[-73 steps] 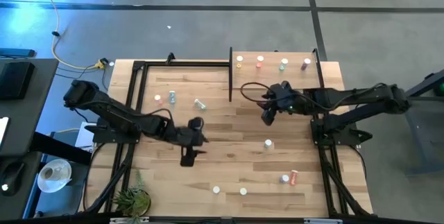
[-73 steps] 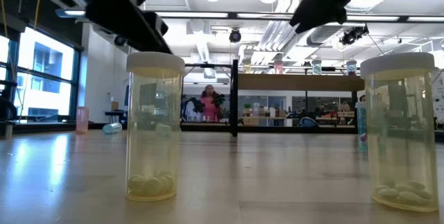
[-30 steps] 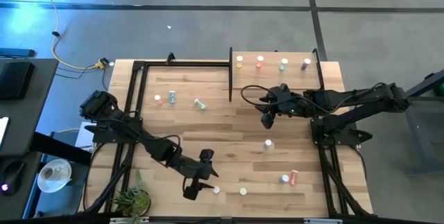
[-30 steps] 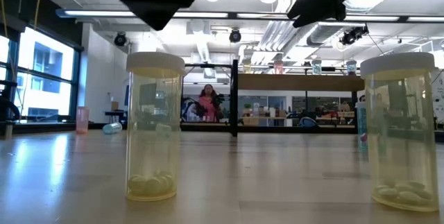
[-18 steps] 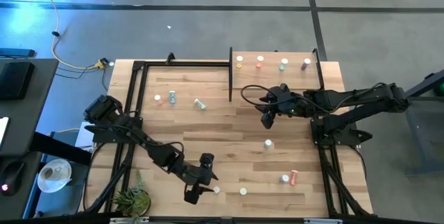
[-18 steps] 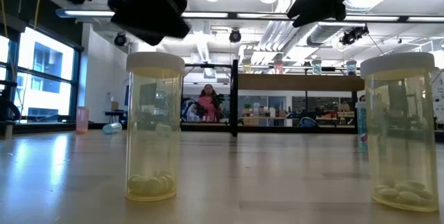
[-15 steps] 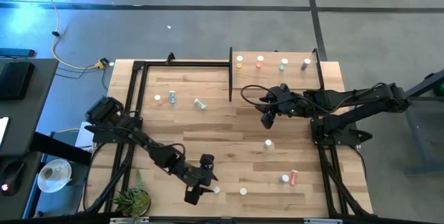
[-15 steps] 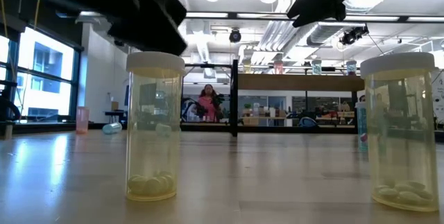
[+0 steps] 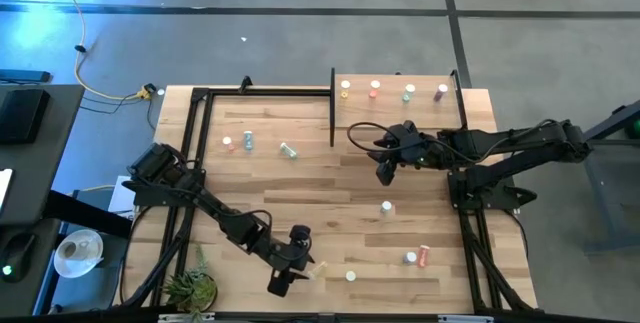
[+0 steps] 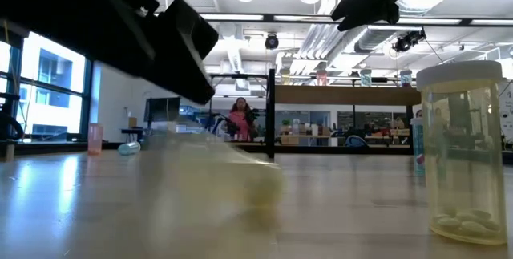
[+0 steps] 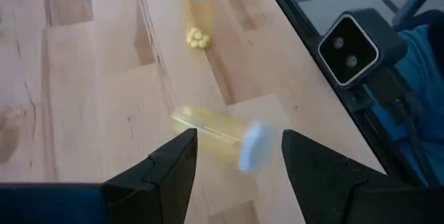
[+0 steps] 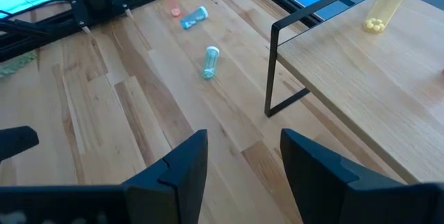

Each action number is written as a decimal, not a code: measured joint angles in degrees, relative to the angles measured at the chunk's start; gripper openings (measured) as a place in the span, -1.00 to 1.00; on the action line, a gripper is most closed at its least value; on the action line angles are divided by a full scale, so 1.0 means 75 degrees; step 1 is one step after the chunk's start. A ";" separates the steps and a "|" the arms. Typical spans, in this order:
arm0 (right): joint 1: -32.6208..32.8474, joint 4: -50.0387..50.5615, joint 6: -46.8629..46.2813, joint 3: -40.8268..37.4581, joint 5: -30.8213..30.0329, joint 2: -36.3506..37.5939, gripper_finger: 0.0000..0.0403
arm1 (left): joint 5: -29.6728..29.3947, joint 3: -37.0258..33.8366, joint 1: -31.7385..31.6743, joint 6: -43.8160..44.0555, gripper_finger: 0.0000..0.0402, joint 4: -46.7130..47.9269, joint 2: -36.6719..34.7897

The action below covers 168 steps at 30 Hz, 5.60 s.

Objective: Pick and place medicine bottles onto shelf by color
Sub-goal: Put the left yellow pill bottle on the shelf, then put the right yellow pill bottle on the shelf aligned with the other yellow pill bottle

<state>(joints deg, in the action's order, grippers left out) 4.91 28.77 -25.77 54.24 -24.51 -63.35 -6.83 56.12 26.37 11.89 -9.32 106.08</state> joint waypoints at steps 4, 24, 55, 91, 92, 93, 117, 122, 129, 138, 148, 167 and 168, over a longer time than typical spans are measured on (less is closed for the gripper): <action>0.0000 0.0006 -0.0168 0.0000 0.0000 0.0000 -0.14 | 0.0021 0.0000 -0.0006 -0.0001 -0.01 -0.0038 -0.0003; 0.0000 0.0009 -0.0125 0.0000 0.0000 0.0000 -0.14 | 0.0065 0.0871 -0.0550 -0.1710 -0.01 -0.0170 0.0017; 0.0000 0.0067 -0.0303 0.0000 0.0003 -0.0003 -0.14 | 0.0595 0.2069 -0.0757 -0.1875 -0.01 -0.1088 0.1605; 0.0000 0.0067 -0.0308 0.0000 0.0003 0.0000 -0.14 | 0.0455 0.2302 -0.0823 -0.1875 -0.01 -0.1634 0.2361; 0.0000 0.0065 -0.0308 0.0000 0.0003 0.0000 -0.14 | 0.0456 0.2308 -0.0838 -0.1875 -0.01 -0.1720 0.2397; -0.0002 0.0062 -0.0308 0.0000 0.0003 0.0000 -0.14 | 0.0458 0.2311 -0.0853 -0.1873 -0.01 -0.1760 0.2421; 0.0000 0.0065 -0.0308 0.0000 0.0003 -0.0002 -0.14 | 0.0798 0.2312 -0.1021 -0.1605 -0.01 -0.2200 0.2685; -0.0002 0.0068 -0.0308 0.0000 0.0003 -0.0003 -0.14 | 0.0778 0.2308 -0.1015 -0.1538 -0.01 -0.2217 0.2707; 0.0000 0.0080 -0.0305 0.0000 0.0003 -0.0002 -0.14 | 0.0758 0.2305 -0.1014 -0.1528 -0.01 -0.2305 0.2707; 0.0000 0.0092 -0.0305 0.0000 0.0003 -0.0003 -0.14 | 0.0738 0.2305 -0.1014 -0.1528 -0.01 -0.2337 0.2707; 0.0000 0.0093 -0.0305 0.0000 0.0003 -0.0003 -0.14 | 0.0832 0.2305 -0.1068 -0.1594 -0.20 -0.2294 0.2707; -0.0002 0.0008 -0.0301 0.0000 -0.0053 0.0363 -0.14 | 0.2006 0.2294 -0.1896 -0.1412 -0.42 -0.2374 0.2593; 0.0000 0.0006 -0.0272 0.0000 -0.0116 0.0474 -0.14 | 0.2092 0.2302 -0.1981 -0.1413 -0.42 -0.2424 0.2575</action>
<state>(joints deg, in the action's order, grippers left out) 4.91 28.82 -27.81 54.24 -25.39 -59.80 8.86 73.38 11.51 1.29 -27.50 125.40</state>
